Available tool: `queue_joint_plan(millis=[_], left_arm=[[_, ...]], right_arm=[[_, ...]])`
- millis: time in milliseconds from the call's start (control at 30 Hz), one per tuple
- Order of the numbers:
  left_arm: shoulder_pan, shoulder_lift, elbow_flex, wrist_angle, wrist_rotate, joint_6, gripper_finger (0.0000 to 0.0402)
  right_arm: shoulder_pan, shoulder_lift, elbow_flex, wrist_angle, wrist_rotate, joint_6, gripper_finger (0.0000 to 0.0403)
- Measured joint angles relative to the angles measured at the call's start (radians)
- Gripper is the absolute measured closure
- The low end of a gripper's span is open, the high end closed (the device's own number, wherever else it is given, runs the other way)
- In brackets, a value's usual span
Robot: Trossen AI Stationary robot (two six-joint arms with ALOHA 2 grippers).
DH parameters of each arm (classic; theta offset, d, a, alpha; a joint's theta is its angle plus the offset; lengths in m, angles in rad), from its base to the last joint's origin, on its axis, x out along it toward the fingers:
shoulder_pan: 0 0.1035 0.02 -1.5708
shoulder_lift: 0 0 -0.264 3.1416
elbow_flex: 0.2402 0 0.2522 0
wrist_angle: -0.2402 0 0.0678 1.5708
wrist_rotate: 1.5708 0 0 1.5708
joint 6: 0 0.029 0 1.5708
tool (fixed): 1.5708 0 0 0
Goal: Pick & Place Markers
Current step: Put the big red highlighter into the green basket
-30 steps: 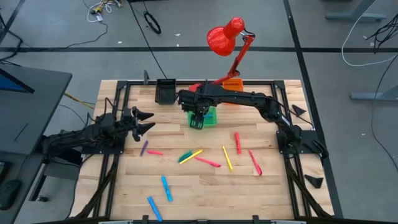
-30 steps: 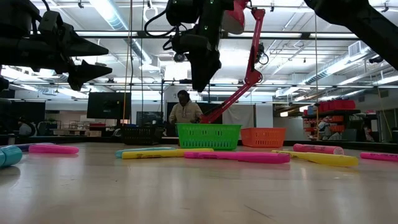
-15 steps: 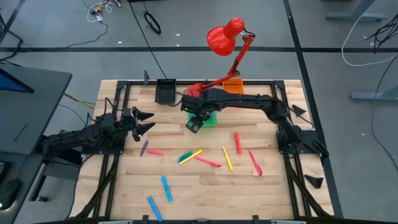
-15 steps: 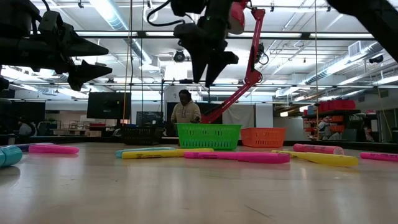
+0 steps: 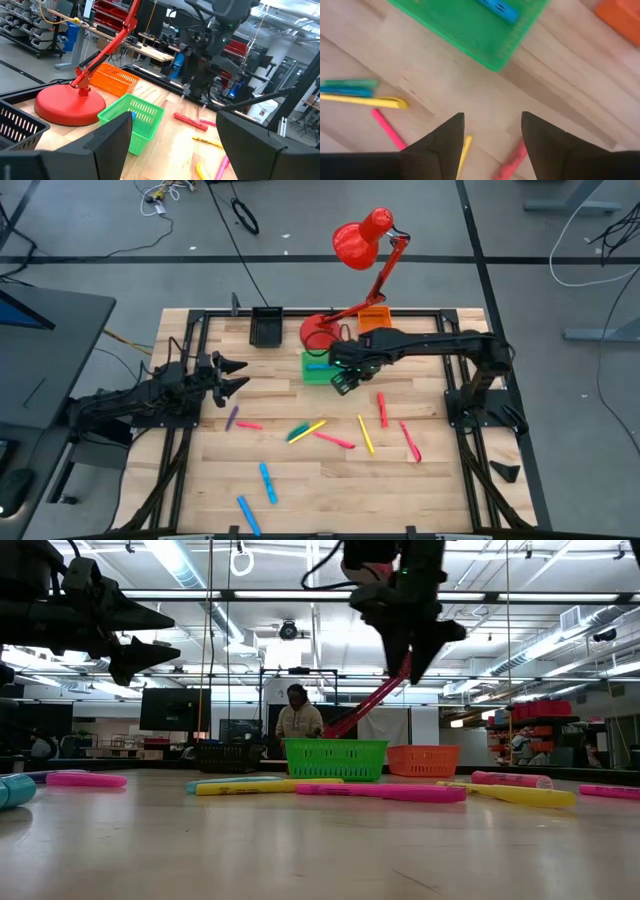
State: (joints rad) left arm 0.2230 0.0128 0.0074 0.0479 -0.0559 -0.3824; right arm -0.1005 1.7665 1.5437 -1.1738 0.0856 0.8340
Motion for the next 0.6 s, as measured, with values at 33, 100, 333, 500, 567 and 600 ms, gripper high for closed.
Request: queue_joint_plan(millis=[33,100,333,500,567,600], left_arm=[[0.0,0.0,0.0,0.0,0.0,0.0,0.0106],[0.0,0.0,0.0,0.0,0.0,0.0,0.0106],[0.0,0.0,0.0,0.0,0.0,0.0,0.0106],[0.0,0.0,0.0,0.0,0.0,0.0,0.0106],[0.0,0.0,0.0,0.0,0.0,0.0,0.0106],[0.0,0.0,0.0,0.0,0.0,0.0,0.0106]], right_arm=[[0.0,-0.019,-0.028,0.0,0.0,0.014,0.0203],[0.0,-0.057,-0.087,0.007,0.0,0.044,0.0203],[0.0,-0.159,-0.263,0.016,-0.041,0.134,0.0203],[0.001,-0.217,-0.342,0.035,-0.053,0.208,0.0203],[0.007,-0.24,-0.368,0.041,-0.053,0.256,0.0203],[0.013,-0.25,-0.382,0.041,-0.056,0.283,0.0203]])
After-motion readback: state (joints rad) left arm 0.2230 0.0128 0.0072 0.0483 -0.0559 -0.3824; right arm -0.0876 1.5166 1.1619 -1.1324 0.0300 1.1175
